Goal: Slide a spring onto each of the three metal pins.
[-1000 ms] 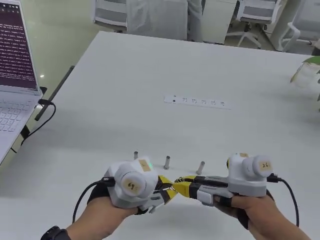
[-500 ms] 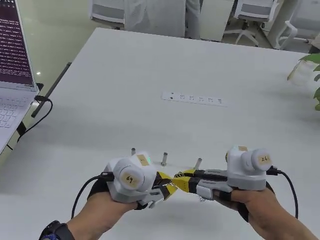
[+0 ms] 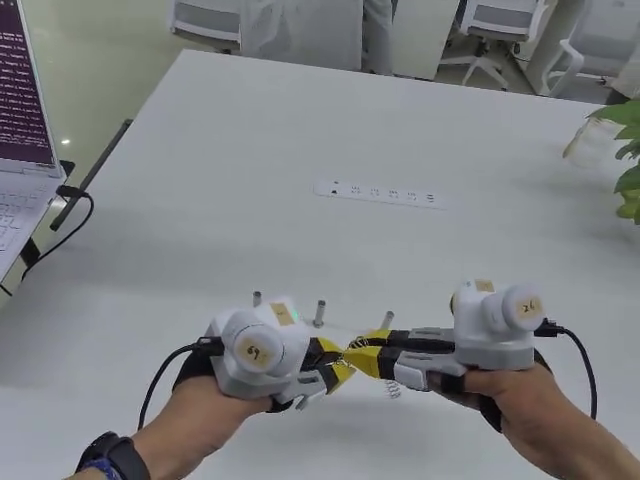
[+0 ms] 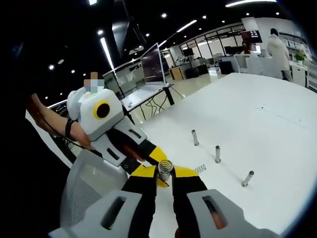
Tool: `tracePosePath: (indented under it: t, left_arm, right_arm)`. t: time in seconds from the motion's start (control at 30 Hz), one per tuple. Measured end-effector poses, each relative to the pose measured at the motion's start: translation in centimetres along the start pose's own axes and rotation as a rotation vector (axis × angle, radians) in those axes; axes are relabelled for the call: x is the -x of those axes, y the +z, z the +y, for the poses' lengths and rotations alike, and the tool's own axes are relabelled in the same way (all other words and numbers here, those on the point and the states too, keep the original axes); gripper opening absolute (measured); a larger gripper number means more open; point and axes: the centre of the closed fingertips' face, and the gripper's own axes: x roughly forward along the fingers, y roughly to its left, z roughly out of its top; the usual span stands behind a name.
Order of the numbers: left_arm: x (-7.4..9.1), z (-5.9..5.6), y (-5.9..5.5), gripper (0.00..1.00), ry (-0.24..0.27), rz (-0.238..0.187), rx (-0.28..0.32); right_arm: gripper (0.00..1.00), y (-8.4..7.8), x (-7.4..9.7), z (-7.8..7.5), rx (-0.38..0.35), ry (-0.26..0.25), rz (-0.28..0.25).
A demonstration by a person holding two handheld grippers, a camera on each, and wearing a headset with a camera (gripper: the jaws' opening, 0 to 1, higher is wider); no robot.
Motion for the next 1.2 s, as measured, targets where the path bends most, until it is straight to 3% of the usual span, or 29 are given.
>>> tracePosePath:
  t: [0.07,0.43,0.53,0.6,0.83,1.2]
  left_arm:
    - [0.0,0.0,0.5,0.02,-0.003,-0.016,-0.001]
    - [-0.2,-0.4,2.1,0.02,-0.033,-0.054,-0.032]
    - [-0.2,-0.7,2.5,0.02,-0.044,-0.064,-0.038]
    - [-0.3,-0.8,2.8,0.02,-0.053,-0.071,-0.042]
    - [-0.3,-1.1,3.3,0.02,-0.072,-0.078,-0.055]
    - [-0.4,-2.0,3.8,0.02,-0.114,-0.082,-0.081]
  right_arm:
    - [0.12,-0.2,0.2,0.1,0.034,0.008,0.037]
    - [0.24,1.3,1.4,-0.1,0.097,0.016,0.08]
    - [0.19,1.6,1.8,0.1,0.112,0.041,0.096]
    - [0.2,1.8,2.1,-0.1,0.133,0.03,0.11]
    - [0.26,1.2,2.8,-0.1,0.202,0.048,0.197]
    - [0.28,1.3,3.7,0.3,0.278,0.086,0.268]
